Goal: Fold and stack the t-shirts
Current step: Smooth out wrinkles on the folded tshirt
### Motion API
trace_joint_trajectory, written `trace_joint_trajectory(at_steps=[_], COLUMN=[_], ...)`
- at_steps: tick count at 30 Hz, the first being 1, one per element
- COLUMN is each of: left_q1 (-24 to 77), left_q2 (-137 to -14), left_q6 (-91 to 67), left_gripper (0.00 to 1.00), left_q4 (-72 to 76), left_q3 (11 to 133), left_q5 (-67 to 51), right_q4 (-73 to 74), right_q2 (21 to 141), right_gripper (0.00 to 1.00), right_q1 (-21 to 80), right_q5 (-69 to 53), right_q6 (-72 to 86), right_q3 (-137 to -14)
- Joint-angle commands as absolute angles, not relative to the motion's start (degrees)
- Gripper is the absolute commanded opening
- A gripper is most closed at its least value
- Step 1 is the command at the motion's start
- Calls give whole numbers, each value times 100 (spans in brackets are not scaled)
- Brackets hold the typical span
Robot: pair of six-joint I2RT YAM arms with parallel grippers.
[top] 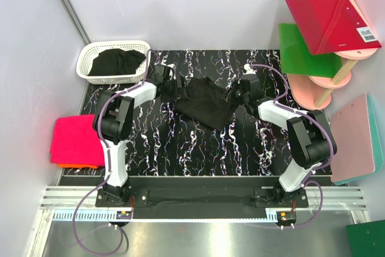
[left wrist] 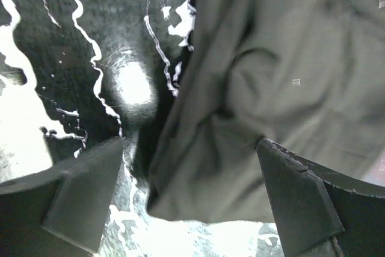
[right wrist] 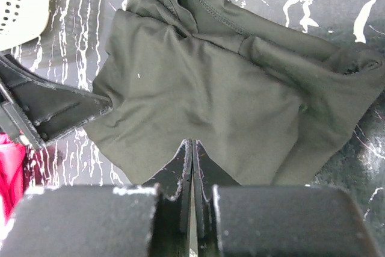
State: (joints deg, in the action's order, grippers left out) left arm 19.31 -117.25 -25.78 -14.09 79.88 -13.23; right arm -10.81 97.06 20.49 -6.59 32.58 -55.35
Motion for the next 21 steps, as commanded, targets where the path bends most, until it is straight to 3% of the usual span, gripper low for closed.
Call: trace_joint_trajectory(at_steps=[1, 7, 10, 11, 14, 15, 16, 21], left_q1=[1916, 1942, 1951, 1977, 2065, 2092, 2109, 2162], left_q2=[-12199, -12507, -12638, -12734, -12893, -12937, -13007, -12798], left_q6=[-2470, -2452, -2347, -2242, -1961, -1890, -1837, -1898], left_gripper=[99, 98, 82, 66, 31, 8, 0, 0], left_q4=[-1556, -1564, -1871, -2133, -2722, -2881, -2996, -3103], left_q3=[8208, 8411, 8595, 8761, 9069, 9140, 9228, 8861], left_q5=[-1529, -2161, -2671, -2776, -2927, -2979, -2997, -2639], right_q4=[-1117, -1107, -1099, -1099, -1099, -1099, -1090, -1046], right_q2=[9334, 9255, 9220, 9220, 9193, 9185, 9176, 9080], right_gripper=[4, 5, 5, 5, 5, 5, 5, 6], right_q1=[2101, 2101, 2101, 2101, 2100, 2101, 2101, 2101], right_q5=[-404, -334, -308, -308, -351, -352, -360, -396], right_q6=[3085, 3111, 3129, 3138, 3182, 3199, 3208, 3226], right_q3=[-5520, -5449, -5449, -5449, -5467, -5475, -5476, -5476])
